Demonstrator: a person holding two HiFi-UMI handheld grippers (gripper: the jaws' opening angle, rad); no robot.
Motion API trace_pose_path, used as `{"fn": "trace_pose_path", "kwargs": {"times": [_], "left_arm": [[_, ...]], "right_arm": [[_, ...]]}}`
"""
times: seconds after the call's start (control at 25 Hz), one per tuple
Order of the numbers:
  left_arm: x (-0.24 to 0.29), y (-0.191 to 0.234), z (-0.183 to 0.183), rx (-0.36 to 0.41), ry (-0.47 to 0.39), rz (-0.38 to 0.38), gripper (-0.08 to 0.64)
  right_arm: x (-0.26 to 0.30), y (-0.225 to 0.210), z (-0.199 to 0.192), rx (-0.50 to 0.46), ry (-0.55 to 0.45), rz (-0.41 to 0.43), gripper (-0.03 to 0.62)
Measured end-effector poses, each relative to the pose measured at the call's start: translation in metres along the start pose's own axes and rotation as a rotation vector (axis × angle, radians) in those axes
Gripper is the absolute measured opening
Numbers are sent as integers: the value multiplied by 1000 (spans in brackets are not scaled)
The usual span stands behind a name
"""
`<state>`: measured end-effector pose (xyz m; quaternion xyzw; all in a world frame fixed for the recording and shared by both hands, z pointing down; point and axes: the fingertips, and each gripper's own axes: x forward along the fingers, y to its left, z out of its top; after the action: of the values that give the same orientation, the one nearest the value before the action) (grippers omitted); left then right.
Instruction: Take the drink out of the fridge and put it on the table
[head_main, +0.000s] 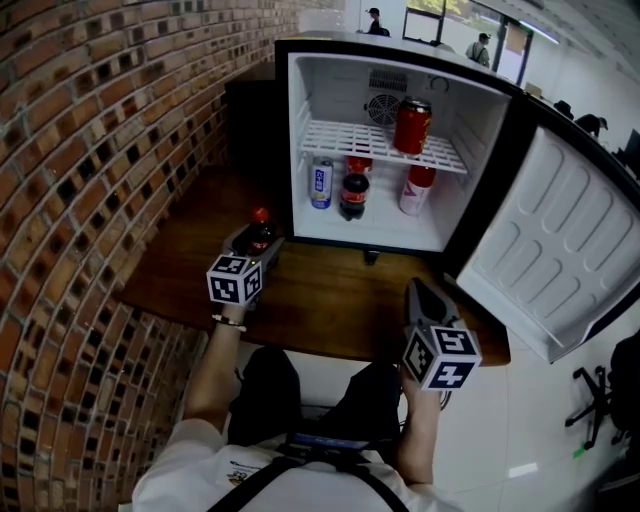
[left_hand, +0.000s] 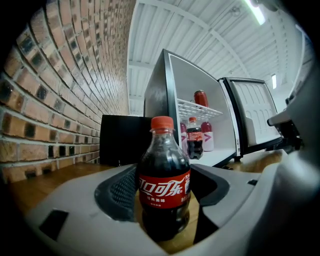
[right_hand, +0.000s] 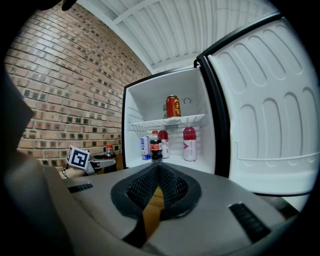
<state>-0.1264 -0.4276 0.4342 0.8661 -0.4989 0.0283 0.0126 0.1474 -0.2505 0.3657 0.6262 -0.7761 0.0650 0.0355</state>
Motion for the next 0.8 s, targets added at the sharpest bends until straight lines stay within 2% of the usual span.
{"fn": "trace_pose_path", "kwargs": {"times": [0.68, 0.8], "left_arm": [[-2, 0, -1, 13, 7, 6, 311], [-3, 2, 4, -7, -22, 7, 374]], "right_arm": [[-7, -1, 2, 20, -13, 4, -8], [-7, 0, 2, 18, -11, 7, -8]]}}
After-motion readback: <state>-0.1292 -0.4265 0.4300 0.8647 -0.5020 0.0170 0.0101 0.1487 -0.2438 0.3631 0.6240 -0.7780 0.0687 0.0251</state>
